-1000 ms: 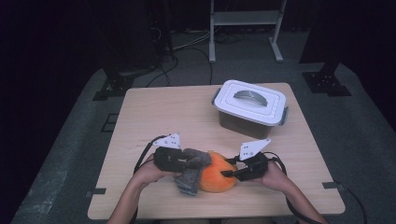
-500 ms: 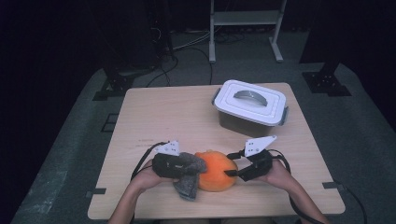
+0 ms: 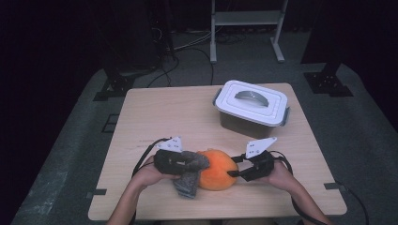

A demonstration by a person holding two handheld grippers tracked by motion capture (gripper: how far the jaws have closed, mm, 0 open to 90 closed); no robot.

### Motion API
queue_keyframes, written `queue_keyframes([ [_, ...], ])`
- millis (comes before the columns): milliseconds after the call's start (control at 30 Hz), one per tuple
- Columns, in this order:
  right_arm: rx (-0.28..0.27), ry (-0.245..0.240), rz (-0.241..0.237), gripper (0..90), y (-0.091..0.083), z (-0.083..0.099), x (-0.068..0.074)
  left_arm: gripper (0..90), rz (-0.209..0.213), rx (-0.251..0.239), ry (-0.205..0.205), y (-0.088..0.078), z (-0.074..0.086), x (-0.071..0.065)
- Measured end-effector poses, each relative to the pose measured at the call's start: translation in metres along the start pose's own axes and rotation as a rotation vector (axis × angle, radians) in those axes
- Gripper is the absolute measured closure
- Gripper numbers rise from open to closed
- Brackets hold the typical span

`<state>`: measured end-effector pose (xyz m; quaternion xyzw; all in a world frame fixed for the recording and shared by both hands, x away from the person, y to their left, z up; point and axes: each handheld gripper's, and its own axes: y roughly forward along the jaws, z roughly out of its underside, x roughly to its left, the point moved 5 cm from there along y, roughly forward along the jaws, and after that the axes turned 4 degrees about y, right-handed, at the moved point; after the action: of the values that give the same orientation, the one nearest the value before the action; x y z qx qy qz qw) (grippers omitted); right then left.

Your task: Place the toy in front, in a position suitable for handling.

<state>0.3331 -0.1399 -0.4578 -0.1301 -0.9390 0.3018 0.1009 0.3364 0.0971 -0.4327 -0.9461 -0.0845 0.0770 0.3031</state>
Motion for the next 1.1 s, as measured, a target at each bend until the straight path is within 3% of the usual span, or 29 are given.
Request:
queue_keyframes([
  [167, 0.000, 0.003, -0.018, 48.1, 0.002, -0.001, 0.003, 72.1, 0.006, -0.012, 0.035, 0.002, -0.017, -0.004],
  [267, 0.003, -0.004, -0.023, 48.6, 0.003, -0.002, 0.005, 72.2, -0.009, -0.006, 0.036, 0.003, -0.020, -0.002],
  [400, -0.008, 0.000, -0.024, 47.0, 0.002, -0.002, 0.004, 72.5, -0.005, -0.007, 0.012, 0.004, -0.010, 0.001],
  [533, -0.034, 0.021, -0.038, 37.6, 0.001, -0.002, 0.000, 72.7, 0.003, -0.035, -0.040, 0.001, 0.006, 0.004],
  [633, -0.031, 0.049, -0.047, 31.2, 0.007, -0.002, -0.003, 72.7, 0.026, -0.056, -0.053, 0.001, 0.010, 0.002],
  [700, -0.028, 0.042, -0.035, 33.7, 0.011, -0.002, -0.002, 72.7, 0.030, -0.058, -0.058, 0.001, 0.011, 0.002],
  [833, -0.023, 0.017, -0.017, 48.0, 0.011, -0.004, 0.002, 72.6, 0.023, -0.059, -0.063, -0.004, 0.014, 0.006],
  [1100, -0.014, 0.000, -0.019, 48.5, 0.009, -0.003, 0.005, 72.5, 0.032, -0.063, -0.094, -0.006, 0.034, 0.006],
])
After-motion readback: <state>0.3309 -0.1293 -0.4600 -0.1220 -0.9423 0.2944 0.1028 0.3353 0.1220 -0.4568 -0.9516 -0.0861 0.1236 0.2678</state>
